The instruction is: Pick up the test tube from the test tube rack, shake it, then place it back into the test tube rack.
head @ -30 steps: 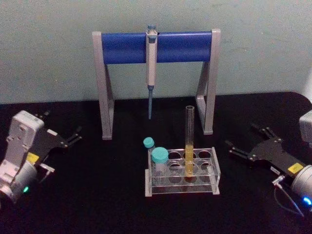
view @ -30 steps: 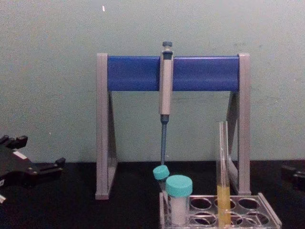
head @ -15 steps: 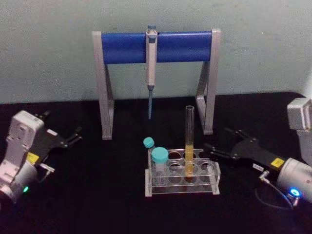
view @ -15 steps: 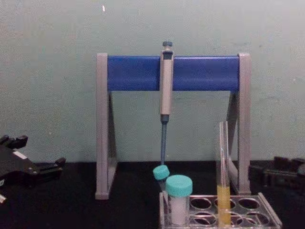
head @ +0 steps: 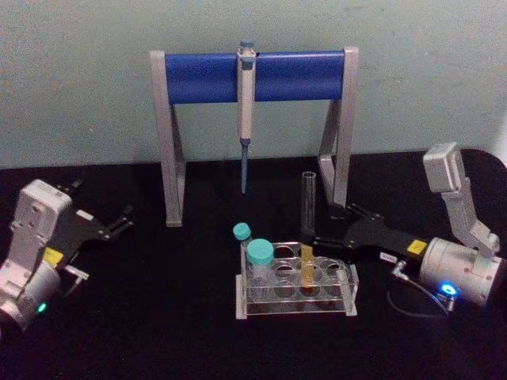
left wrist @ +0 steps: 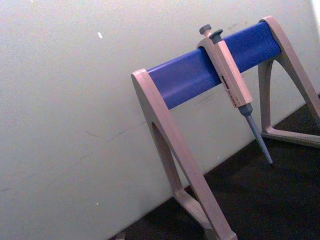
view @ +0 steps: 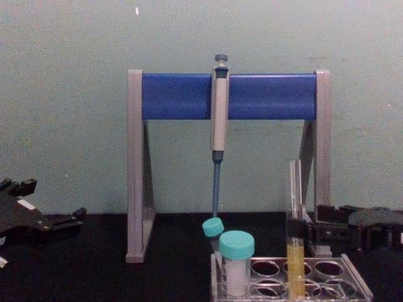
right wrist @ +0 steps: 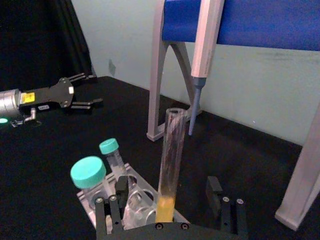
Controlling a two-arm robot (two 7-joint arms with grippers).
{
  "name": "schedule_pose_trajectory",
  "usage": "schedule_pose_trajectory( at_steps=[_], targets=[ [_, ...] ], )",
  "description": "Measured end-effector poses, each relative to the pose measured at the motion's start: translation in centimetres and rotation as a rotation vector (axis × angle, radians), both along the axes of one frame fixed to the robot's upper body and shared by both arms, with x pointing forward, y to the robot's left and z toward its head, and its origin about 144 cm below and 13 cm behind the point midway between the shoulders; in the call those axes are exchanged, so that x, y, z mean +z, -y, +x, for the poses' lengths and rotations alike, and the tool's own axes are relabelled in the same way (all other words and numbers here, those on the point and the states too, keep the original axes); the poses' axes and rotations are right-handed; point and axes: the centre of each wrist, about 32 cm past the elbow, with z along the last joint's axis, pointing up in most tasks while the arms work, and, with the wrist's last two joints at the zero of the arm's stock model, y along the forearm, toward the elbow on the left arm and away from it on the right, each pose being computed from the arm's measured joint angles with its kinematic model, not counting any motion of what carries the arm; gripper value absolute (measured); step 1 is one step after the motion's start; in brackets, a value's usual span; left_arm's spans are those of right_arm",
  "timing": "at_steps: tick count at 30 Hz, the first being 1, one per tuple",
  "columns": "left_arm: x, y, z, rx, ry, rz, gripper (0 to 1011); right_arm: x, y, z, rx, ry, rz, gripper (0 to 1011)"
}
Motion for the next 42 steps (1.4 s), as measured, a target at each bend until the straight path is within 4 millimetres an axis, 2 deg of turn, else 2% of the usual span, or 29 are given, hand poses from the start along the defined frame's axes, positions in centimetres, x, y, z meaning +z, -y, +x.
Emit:
schedule_pose_trajectory(
  at_steps=[11, 30, 31, 34, 42],
  targets=[
    [0.0, 0.0, 0.0, 0.0, 0.0, 0.0, 1009, -0.3, -1.3, 2.1, 0.026, 0.002, 0.014, 1000],
    [0.0, 0.0, 0.0, 0.0, 0.0, 0.0, 1010, -0.4, -1.5, 2.4, 0.031, 0.003, 0.012, 995],
    [0.0, 0.0, 0.0, 0.0, 0.0, 0.0, 1010, -0.4, -1.5, 2.4, 0.031, 0.003, 0.013, 953],
    [0.0, 0.0, 0.0, 0.0, 0.0, 0.0, 1010, -0.4, -1.5, 2.4, 0.031, 0.003, 0.013, 914],
    [0.0, 0.0, 0.0, 0.0, 0.0, 0.0, 1010, -0.4, -1.5, 2.4, 0.03, 0.003, 0.013, 682]
  ],
)
